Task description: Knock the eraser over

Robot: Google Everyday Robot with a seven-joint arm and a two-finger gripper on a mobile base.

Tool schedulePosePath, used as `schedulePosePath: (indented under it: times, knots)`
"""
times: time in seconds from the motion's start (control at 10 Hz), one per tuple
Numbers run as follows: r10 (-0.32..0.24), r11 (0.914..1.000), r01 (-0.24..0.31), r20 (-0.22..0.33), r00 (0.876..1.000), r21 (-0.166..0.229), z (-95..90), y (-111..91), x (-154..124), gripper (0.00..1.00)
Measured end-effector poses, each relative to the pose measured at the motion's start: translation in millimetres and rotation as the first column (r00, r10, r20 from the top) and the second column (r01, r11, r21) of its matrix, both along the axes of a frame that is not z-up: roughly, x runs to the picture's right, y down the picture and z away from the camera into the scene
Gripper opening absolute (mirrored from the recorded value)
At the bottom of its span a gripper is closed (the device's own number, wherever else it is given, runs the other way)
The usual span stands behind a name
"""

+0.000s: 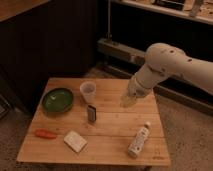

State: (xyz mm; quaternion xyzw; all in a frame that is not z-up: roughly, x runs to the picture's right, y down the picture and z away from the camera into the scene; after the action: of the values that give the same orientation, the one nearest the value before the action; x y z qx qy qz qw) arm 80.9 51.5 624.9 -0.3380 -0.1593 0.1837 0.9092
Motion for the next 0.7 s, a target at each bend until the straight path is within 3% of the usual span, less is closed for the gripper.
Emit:
schedulePosePath:
  times: [0.2, 0.4, 0.6, 0.7]
  knots:
    - [0.017, 0.9998, -0.018, 0.018, 1.000, 0.009, 16.8, 1.5, 4.6, 0.01]
    - [0.059, 0.9977, -0.060, 0.030, 0.998, 0.031, 35.5, 8.9, 15.3, 0.00]
    - [0.123, 0.9911, -0.124, 0.036, 0.992, 0.047, 52.9, 14.1, 18.4, 0.00]
    - [0.173, 0.9833, -0.174, 0.030, 0.985, 0.053, 60.9, 13.9, 25.3, 0.00]
